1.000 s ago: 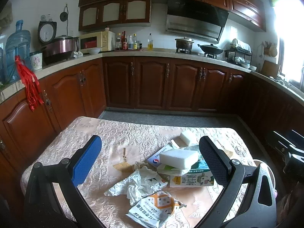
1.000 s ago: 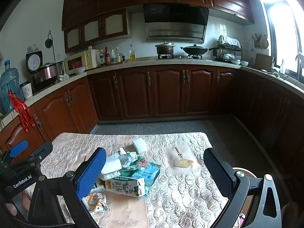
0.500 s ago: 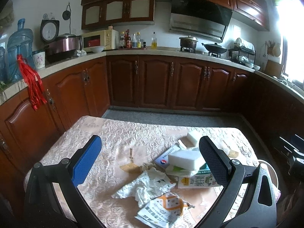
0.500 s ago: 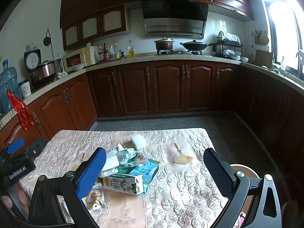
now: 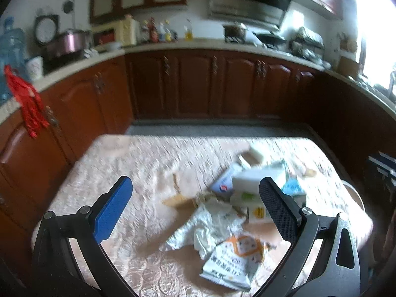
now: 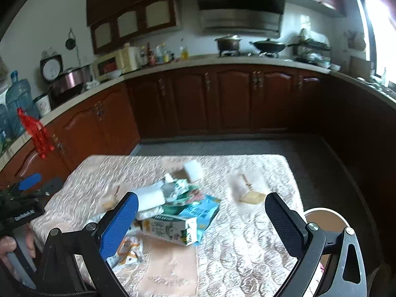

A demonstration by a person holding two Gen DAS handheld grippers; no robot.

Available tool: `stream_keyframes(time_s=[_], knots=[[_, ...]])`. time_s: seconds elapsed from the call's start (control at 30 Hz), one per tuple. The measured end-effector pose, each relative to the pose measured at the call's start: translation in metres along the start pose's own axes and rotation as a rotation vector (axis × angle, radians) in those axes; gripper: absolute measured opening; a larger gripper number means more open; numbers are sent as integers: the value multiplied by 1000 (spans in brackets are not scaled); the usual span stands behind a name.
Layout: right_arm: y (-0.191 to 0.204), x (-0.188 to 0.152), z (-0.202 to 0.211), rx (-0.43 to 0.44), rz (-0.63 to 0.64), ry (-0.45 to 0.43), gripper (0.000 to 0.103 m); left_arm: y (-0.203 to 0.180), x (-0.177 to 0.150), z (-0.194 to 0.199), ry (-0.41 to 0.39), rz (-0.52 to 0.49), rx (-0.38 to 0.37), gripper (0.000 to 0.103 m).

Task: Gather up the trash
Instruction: 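Grasp the crumpled white tissue with the left tool while the right tool grasps the white foam block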

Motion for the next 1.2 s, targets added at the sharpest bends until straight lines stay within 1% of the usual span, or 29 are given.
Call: stream_keyframes(time_s=[0.03,0.17,0.3,0.37,0.5,0.57,0.63,0.67,0.7,0.77,0.8,0.83,0.87,0.9,0.93,0.97,1.0,1.07,1.13,1.2], knots=[[1,-1,-3,12,0,2,101,0,-5,-7,28,-9,-19,102],[8,-1,-22,107,18,55,101,1,-24,-33,117,-24,-59,102],[20,1,-50,205,48,130,101,5,-36,-62,181,-3,-96,102],[29,3,-67,255,64,168,101,6,-39,-73,200,5,-101,102],[46,13,-98,335,91,218,99,8,-42,-95,245,-2,-114,102],[59,18,-119,363,126,267,99,6,-43,-103,260,-20,-119,102],[69,21,-136,374,152,304,99,4,-45,-110,276,-40,-125,101],[74,21,-146,377,165,327,99,3,-45,-114,285,-47,-131,97],[80,20,-156,382,177,352,99,3,-46,-117,294,-51,-135,96],[91,15,-179,383,205,421,99,3,-47,-125,314,-60,-143,85],[94,11,-187,375,219,442,99,2,-48,-127,325,-64,-147,81],[97,7,-194,354,236,464,97,2,-49,-131,339,-67,-152,73],[97,4,-199,336,246,479,94,2,-51,-134,354,-67,-157,61],[98,-1,-205,328,248,497,85,2,-53,-136,367,-66,-160,54],[97,-4,-208,334,233,514,69,2,-54,-139,381,-64,-164,40],[94,-7,-210,345,214,528,59,2,-56,-140,385,-61,-164,30],[91,-9,-211,356,187,535,58,3,-56,-140,383,-57,-163,29],[87,-11,-208,361,172,515,58,3,-55,-136,373,-52,-166,22],[83,-11,-200,353,174,492,57,5,-52,-129,354,-46,-159,21],[79,-7,-188,358,155,448,57,9,-45,-121,327,-39,-147,20]])
Point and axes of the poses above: each gripper's, at about its wrist camera, not at the fingertips, and z roughly against the way its jaws point, y to its left, x to its top, the point moved 1 cm from there along -z, roughly the way its jaws point, and after that the axes turned 2 degrees about -y, right-handed, at the moved point
